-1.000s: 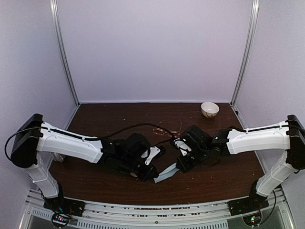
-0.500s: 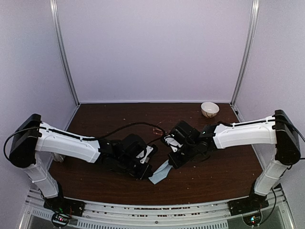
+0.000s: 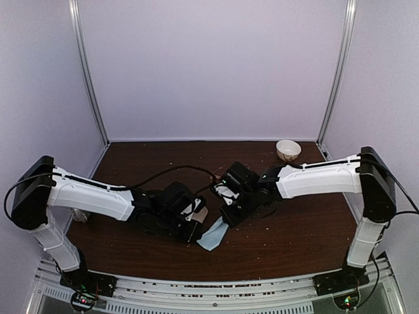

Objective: Organize the sunglasses
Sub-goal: Place the folded cleaning cloth in the sunglasses case.

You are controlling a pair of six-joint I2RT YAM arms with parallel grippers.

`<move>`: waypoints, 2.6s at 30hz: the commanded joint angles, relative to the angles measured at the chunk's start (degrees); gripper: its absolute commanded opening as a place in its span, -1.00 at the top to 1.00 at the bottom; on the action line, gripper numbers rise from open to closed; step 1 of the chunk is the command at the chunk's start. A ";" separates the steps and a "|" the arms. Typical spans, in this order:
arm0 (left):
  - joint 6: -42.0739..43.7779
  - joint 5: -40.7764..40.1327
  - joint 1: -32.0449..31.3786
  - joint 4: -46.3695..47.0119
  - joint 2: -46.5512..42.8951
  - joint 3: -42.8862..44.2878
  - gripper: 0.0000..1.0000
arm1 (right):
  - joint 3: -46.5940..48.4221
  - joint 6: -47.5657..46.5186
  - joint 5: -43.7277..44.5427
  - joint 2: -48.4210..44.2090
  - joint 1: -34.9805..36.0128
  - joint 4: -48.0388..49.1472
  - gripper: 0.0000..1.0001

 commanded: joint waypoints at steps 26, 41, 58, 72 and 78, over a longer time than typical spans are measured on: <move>-4.64 -8.05 0.71 -5.68 -2.92 -0.57 1.00 | 17.02 -4.87 1.85 11.99 0.18 -5.06 1.00; -6.34 -11.10 0.67 -9.87 -3.09 0.34 1.00 | 21.46 -5.78 2.01 15.15 0.20 -6.04 1.00; -7.04 -11.94 0.59 -11.24 -2.60 0.68 1.00 | 23.91 -5.59 0.60 17.75 0.15 -6.58 1.00; -7.06 -14.83 0.59 -15.21 -1.23 2.44 1.00 | 25.78 -5.41 0.42 20.11 0.14 -7.87 1.00; -7.40 -15.33 0.63 -15.70 -0.92 2.44 1.00 | 26.79 -5.16 0.06 21.49 0.14 -7.95 1.00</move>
